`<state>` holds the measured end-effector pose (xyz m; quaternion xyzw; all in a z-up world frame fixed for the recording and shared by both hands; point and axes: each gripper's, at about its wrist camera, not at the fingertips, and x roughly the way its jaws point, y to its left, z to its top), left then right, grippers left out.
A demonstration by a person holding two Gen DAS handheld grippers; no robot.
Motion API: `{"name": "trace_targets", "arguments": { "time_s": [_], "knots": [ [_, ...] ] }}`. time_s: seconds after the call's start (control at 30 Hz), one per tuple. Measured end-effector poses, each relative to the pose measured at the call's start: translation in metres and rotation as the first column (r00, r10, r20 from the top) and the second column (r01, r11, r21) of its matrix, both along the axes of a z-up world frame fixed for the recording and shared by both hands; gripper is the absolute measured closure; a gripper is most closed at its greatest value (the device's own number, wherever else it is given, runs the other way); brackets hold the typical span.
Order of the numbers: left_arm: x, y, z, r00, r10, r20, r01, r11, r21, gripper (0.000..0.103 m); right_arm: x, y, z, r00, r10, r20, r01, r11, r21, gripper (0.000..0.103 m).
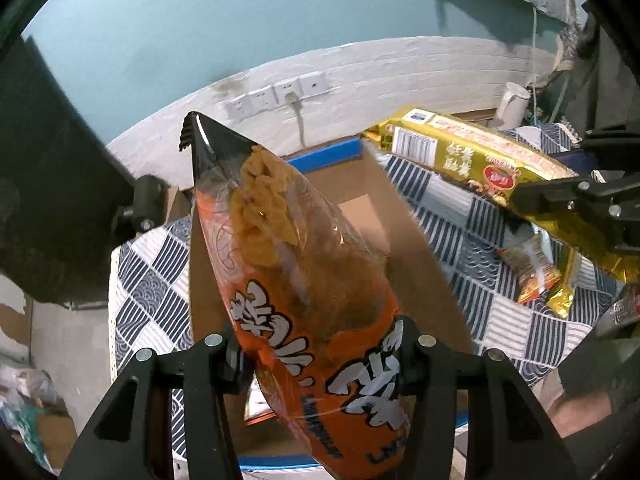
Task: Organize snacks
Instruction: 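Lift both held snacks and carry them over the cardboard box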
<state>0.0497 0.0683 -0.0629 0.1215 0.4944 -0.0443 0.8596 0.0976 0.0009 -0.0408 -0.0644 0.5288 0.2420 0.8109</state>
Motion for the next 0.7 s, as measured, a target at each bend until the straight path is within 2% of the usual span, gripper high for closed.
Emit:
{"name": "trace_targets", "arguments": {
  "time_s": [0.37, 0.7],
  "knots": [
    [-0.001, 0.044, -0.018, 0.998, 0.064, -0.026, -0.064, 0.998, 0.006, 0.051, 0.016, 0.07, -0.032, 0.996, 0.045, -0.082, -0.046, 0.999, -0.016, 0.076],
    [0.007, 0.066, -0.037, 0.99, 0.124, -0.065, -0.122, 0.992, 0.043, 0.048, 0.027, 0.092, -0.043, 0.992, 0.054, -0.115, -0.055, 0.998, -0.006, 0.072]
  ]
}}
